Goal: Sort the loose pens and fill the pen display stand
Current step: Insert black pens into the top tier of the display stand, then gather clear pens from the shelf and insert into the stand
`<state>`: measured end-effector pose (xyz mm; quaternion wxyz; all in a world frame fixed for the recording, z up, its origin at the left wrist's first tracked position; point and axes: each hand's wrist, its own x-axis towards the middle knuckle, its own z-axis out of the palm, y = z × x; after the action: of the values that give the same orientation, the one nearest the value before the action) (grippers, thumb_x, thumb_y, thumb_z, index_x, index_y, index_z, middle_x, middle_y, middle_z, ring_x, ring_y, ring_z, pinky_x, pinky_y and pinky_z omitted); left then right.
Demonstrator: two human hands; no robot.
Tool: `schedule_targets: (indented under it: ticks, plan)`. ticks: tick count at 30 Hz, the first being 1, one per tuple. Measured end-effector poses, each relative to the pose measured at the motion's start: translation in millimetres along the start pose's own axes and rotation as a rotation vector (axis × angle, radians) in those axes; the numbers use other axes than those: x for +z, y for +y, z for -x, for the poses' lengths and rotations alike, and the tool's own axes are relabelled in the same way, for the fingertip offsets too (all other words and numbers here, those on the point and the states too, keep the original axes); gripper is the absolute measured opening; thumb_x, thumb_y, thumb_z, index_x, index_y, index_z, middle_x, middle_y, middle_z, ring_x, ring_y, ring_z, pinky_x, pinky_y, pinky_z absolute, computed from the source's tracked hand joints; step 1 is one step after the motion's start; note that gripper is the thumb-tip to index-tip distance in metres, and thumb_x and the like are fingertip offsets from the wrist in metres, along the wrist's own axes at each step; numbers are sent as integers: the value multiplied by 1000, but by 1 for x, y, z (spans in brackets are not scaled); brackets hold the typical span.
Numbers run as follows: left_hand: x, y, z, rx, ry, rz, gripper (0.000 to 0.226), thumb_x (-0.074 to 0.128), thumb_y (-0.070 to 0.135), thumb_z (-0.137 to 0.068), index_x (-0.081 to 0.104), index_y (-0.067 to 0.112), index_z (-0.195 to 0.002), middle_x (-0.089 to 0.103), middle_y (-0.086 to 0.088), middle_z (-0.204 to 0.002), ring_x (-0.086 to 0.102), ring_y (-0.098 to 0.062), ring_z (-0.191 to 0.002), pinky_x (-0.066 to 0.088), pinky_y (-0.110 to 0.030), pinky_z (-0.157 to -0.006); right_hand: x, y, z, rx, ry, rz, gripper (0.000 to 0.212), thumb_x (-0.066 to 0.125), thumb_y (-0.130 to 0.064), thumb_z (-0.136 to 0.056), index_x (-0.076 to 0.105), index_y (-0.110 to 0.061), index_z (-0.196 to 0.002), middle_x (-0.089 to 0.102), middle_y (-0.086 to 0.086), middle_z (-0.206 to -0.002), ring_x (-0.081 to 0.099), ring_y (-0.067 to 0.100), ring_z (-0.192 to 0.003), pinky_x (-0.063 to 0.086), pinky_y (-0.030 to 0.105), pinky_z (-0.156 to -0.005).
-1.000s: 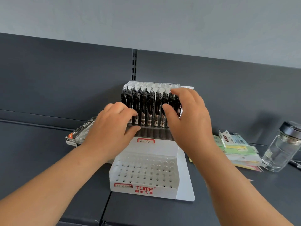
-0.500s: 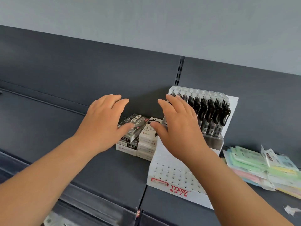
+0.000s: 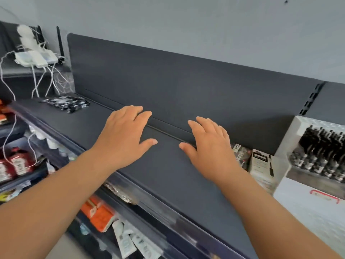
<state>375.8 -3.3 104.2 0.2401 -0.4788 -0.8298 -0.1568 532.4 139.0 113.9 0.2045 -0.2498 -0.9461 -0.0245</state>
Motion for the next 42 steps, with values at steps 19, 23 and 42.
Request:
schedule_targets:
  ticks: [19,23,42]
  plan:
    - [-17,-252,37,-231,-95,-126,75,53,60,-83,35,19,-144,38,-4,-145,30,-23,-136,24,-40,-111,92,-219,-132,-198,-119,-181,63,40,-51,-95,23,-21,-148,22,-2,-155,16,16,-144,13,36,-115]
    - [-5,-283,18,-257,-110,-143,75,51,62,-83,32,21,-144,37,-1,-145,30,-21,-136,23,-39,-111,114,-235,-169,-226,-139,-211,64,40,-50,-95,22,-21,-149,23,-2,-155,17,16,-143,13,35,-115]
    - [112,-421,-113,-297,-213,-190,72,50,60,-85,35,19,-142,41,-3,-141,35,-24,-132,28,-39,-108,239,-264,-350,-202,-260,-294,65,40,-51,-95,23,-18,-149,23,-1,-155,18,18,-143,14,34,-115]
